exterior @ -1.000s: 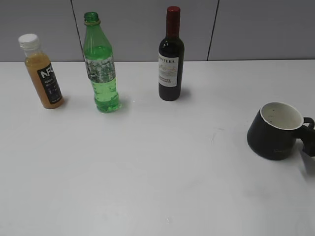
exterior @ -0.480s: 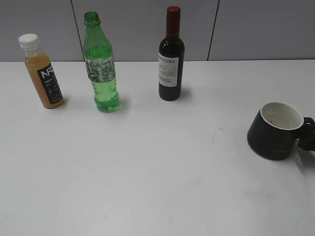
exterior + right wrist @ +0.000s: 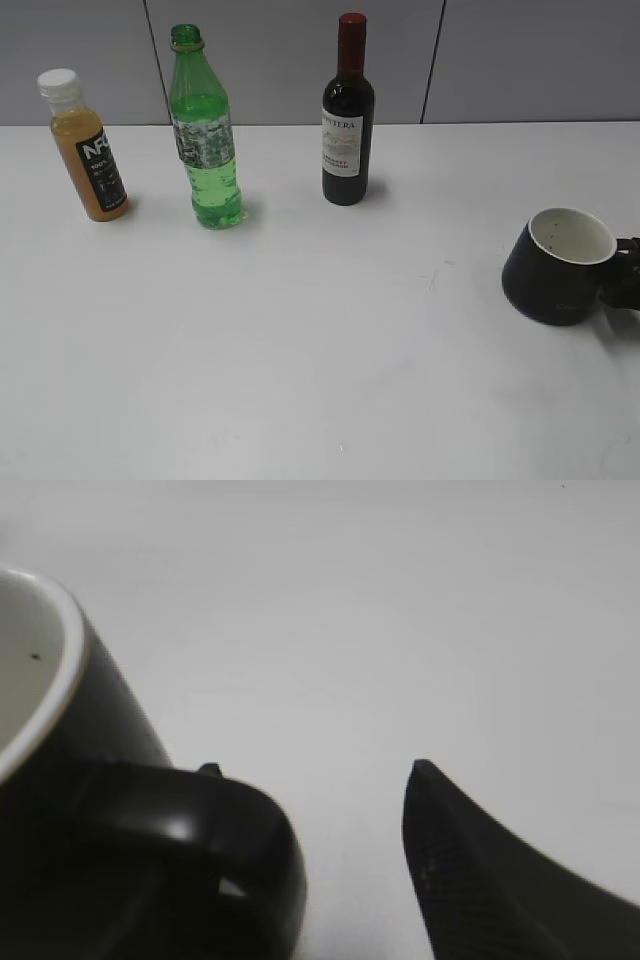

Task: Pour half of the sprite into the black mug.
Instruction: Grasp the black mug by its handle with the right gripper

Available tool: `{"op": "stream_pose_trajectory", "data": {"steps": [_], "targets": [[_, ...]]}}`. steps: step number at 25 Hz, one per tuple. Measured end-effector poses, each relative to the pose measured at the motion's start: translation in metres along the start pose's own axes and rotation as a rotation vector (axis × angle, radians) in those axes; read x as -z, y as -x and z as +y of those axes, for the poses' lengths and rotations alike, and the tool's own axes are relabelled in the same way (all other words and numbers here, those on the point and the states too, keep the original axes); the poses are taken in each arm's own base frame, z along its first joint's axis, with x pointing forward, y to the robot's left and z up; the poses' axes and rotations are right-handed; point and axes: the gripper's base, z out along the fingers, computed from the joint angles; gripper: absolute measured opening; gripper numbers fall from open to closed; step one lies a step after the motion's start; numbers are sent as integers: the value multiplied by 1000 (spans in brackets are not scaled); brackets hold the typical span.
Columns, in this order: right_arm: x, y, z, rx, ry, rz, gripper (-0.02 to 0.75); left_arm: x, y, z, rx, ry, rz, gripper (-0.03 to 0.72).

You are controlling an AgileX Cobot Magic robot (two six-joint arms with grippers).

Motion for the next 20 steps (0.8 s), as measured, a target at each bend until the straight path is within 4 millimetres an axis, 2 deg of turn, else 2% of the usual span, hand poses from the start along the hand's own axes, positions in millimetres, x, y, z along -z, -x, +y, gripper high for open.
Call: {"op": "stream_pose_trajectory", "data": {"steps": [5, 17, 20], "targets": [[0, 0, 0, 0, 2, -1, 384, 0, 0, 0, 0, 0, 0, 449], [0, 0, 3, 27, 31, 0, 66, 0, 0, 0, 0, 0, 0, 448], [-1, 1, 2, 28, 31, -3, 47, 0, 0, 0, 0, 0, 0, 448]]}}
